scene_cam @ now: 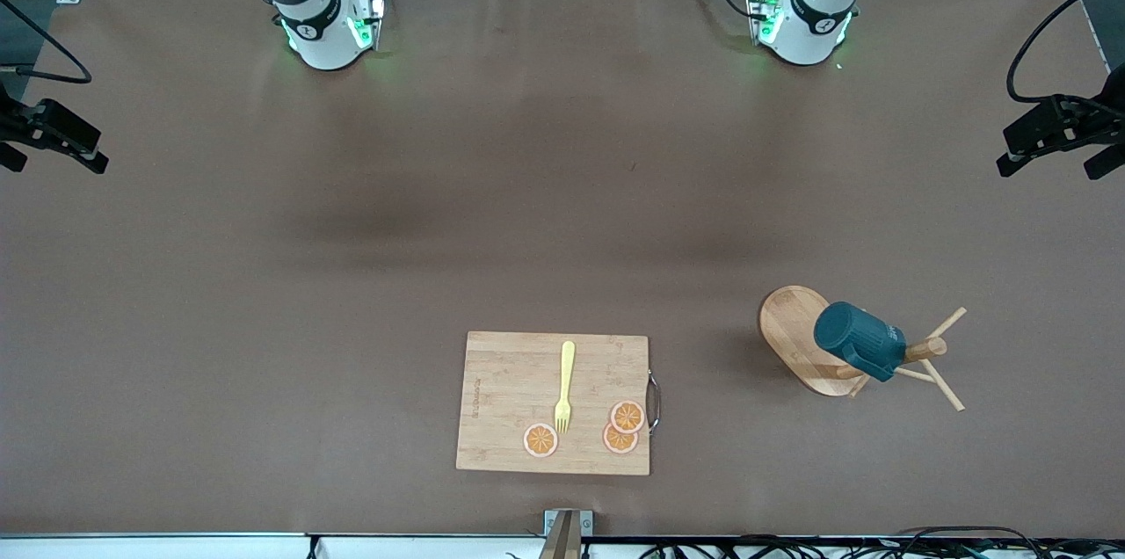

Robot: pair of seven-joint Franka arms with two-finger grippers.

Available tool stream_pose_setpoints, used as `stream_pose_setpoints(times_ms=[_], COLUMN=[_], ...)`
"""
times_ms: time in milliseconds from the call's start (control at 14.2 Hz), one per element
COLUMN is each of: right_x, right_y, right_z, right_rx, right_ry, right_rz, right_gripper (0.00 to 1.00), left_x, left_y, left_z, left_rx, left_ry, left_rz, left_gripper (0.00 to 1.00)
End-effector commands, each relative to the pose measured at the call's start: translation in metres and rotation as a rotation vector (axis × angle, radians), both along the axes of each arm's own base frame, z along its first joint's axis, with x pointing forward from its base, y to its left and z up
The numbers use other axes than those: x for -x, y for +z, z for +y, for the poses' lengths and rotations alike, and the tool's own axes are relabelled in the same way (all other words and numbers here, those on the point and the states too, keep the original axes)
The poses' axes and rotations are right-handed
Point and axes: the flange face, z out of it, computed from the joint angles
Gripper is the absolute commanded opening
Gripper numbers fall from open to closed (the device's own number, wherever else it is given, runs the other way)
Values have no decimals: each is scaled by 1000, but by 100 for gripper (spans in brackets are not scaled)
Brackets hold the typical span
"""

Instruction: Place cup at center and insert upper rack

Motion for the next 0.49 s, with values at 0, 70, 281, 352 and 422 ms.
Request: stream_pose_setpoints(times_ms=[0, 70, 281, 352, 422], right_x=[2, 2, 0, 0, 0], right_y=[-3, -3, -5, -4, -4], right_z=[3, 3, 2, 1, 1], right_rx=[5, 7, 7, 7, 7], right_ry=[5, 5, 2, 0, 0], right_rz=[13, 12, 13, 7, 9], right_gripper=[100, 100, 100, 100, 100], left_x=[4, 4, 4, 4, 5], left_y=[5, 5, 5, 5, 7], left_z=[2, 2, 0, -1, 0], left_rx=[-15, -16, -16, -16, -16], left_ry=[-11, -11, -16, -17, -16], left_rz=[-15, -15, -15, -15, -18], left_gripper=[100, 100, 100, 100, 100])
